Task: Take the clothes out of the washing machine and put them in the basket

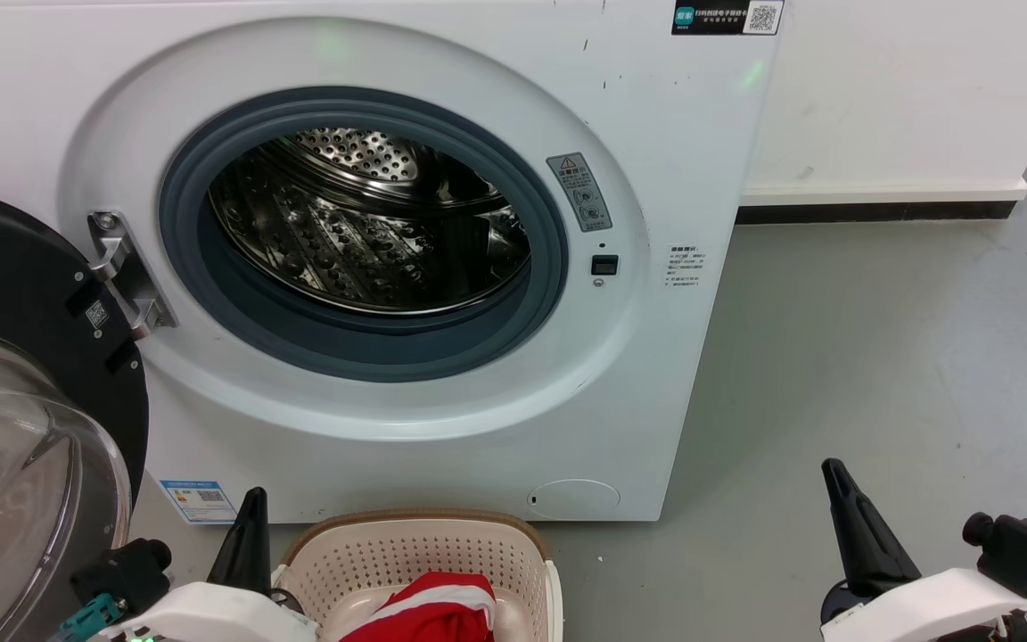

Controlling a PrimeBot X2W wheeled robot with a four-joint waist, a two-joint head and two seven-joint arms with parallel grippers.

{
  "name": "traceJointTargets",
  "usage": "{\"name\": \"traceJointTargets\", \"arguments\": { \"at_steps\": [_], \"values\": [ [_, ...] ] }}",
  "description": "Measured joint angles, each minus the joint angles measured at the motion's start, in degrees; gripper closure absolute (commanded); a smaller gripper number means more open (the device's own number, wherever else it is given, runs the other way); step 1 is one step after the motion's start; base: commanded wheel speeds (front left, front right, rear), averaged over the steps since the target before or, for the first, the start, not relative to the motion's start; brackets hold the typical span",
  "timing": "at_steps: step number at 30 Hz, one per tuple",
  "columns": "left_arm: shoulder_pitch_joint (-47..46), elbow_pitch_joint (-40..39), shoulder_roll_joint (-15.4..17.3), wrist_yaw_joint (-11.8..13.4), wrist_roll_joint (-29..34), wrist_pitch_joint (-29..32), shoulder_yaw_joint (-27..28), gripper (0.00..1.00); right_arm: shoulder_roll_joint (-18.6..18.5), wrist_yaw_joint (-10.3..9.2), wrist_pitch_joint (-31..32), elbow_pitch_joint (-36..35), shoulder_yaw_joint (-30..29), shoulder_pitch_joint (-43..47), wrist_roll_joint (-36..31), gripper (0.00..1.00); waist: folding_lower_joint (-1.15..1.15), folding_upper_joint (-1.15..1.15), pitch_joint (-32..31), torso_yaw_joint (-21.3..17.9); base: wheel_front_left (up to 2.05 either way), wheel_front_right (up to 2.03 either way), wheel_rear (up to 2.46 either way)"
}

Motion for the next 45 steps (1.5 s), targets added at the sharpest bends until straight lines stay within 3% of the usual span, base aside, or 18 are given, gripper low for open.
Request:
{"name": "traceJointTargets", "arguments": {
  "at_steps": [21, 45],
  "values": [
    [-2.97, 2.92, -1.22, -2.56, -17.08, 2.52, 2.24, 1.0, -0.58, 0.0, 1.44, 3.41, -1.44, -2.95, 18.47, 1.0, 0.0, 0.0, 0.62, -0.18, 0.0, 0.0, 0.0],
    [-5.5, 5.33, -2.59, -5.13, -32.43, 4.98, 4.61, 1.0, -0.85, -0.01, 3.08, 6.48, -3.25, -5.8, 34.77, 1.0, 0.0, 0.0, 1.33, -0.39, 0.0, 0.0, 0.0]
  ]
}}
